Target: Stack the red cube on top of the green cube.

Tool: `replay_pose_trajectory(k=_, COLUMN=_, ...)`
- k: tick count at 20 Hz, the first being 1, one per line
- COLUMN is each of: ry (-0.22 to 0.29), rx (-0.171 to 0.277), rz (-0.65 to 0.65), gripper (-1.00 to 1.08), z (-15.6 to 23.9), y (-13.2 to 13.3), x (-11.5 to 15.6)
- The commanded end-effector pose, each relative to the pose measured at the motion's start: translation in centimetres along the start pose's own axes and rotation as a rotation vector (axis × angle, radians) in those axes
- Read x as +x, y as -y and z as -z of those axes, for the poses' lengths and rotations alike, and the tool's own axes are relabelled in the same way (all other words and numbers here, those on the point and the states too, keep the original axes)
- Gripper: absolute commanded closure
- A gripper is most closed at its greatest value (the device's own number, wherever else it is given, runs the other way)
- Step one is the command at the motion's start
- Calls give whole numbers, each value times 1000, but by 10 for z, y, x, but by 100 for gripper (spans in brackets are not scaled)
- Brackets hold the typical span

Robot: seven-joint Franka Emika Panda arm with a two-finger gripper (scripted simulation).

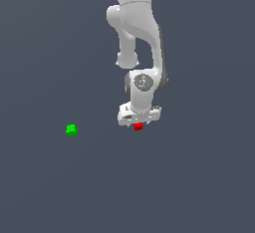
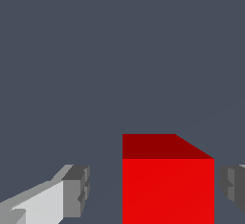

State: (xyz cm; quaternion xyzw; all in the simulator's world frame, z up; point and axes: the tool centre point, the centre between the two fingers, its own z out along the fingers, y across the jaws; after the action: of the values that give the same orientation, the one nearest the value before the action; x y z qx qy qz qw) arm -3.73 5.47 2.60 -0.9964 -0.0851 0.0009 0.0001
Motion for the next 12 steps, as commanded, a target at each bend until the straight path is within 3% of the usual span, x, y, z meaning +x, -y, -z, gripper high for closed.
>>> replay_pose_trajectory(k=1, ry=-2, rx=0, rz=0, gripper=-92, z=-5, y=0, x=1)
replay_pose_trajectory(k=3, ry=-2, rx=0, rz=0, gripper=-92, z=-6, y=0, x=1)
replay_pose_trajectory(k=4, ry=-2, rx=0, rz=0, gripper=108, z=-6, y=0, x=1)
replay_pose_trajectory(k=12, ry=-2, rx=0, rz=0, gripper=108, z=-6, y=0, x=1)
